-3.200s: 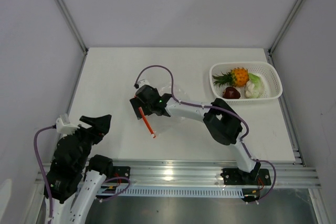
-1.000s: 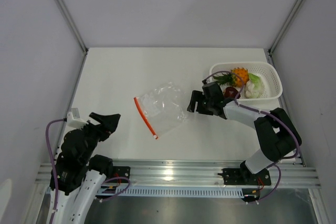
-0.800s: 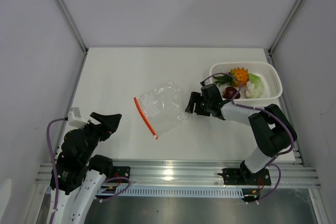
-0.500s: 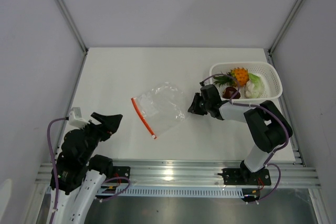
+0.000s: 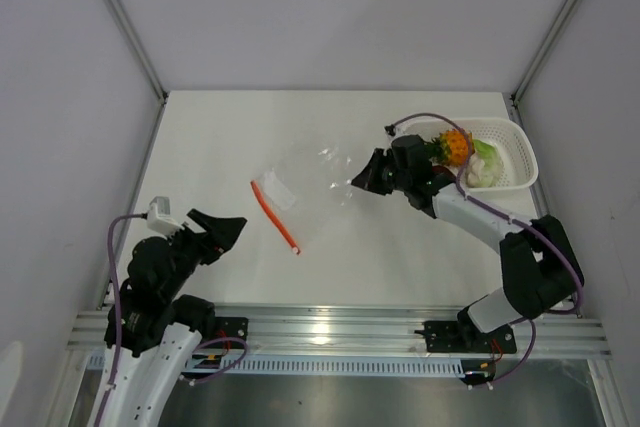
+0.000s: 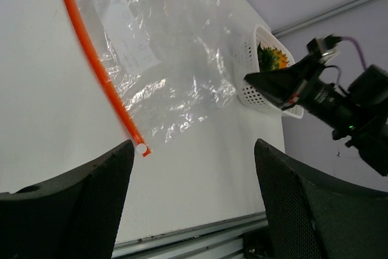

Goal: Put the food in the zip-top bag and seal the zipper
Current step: Pick up the zipper food storage bag at the center of the board.

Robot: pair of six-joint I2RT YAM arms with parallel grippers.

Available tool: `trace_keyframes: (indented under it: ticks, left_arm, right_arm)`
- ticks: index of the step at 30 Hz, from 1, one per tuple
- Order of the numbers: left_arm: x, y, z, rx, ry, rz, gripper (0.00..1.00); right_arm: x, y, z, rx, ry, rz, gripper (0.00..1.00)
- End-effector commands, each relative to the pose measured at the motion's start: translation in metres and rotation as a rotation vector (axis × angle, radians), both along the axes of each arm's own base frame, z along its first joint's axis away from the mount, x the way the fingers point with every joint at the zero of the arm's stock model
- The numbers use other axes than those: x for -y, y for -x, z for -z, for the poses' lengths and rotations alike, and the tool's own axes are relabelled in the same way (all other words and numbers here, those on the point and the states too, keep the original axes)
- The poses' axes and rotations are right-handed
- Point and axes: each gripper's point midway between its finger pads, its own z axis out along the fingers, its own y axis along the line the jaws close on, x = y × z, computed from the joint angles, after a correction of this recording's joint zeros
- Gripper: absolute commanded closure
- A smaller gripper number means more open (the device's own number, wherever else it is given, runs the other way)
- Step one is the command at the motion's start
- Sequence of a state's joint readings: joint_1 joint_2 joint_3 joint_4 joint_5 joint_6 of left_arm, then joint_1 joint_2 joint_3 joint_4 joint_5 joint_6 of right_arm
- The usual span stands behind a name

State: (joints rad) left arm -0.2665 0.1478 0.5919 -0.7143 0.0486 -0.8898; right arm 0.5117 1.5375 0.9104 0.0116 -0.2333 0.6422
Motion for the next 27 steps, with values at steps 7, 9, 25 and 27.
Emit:
trace_keyframes:
  ticks: [7, 9, 25, 27]
  left_arm:
    - [0.046, -0.015, -0.018, 0.001, 0.107, 0.216, 0.16]
    - [0.059, -0.013, -0.017, -0.02, 0.16, 0.282, 0.15]
    - [0.097, -0.035, -0.013, 0.269, 0.383, 0.494, 0.15]
    - [0.101, -0.036, -0.007, 0.26, 0.416, 0.516, 0.16]
  right_arm:
    - [-0.007, -0.003, -0.163, 0.177, -0.249, -0.013, 1.0]
    - [-0.005, 0.0, -0.181, 0.187, -0.288, -0.015, 1.0]
    - [0.0, 0.047, -0.293, 0.297, -0.517, -0.078, 1.0]
    - [-0.003, 0.05, -0.302, 0.295, -0.544, -0.089, 1.0]
